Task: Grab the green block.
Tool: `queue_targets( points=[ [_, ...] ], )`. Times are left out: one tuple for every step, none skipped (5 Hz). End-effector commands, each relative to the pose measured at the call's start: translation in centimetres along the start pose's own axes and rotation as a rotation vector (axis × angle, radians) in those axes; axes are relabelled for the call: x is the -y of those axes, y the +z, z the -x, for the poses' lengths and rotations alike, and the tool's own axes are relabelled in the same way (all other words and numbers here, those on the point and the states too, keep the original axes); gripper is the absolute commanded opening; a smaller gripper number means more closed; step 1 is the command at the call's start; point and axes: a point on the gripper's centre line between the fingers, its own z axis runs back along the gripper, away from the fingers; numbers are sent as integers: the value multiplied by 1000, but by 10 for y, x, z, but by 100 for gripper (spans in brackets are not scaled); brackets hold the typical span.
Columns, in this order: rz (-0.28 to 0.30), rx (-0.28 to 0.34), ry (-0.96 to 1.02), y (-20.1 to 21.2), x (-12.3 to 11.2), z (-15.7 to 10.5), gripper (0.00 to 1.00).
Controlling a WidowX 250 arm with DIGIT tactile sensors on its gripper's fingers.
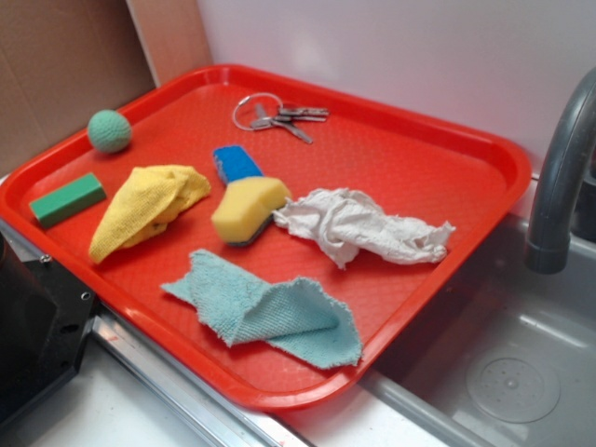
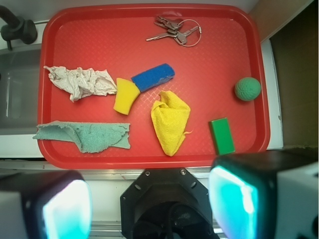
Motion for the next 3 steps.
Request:
queue_targets(
  points=[
    [0,0,0,0,0,0,100],
    [-6,13,-42,-51,-47,-21,100],
    [30,42,-96,-84,-72,-19,100]
  ],
)
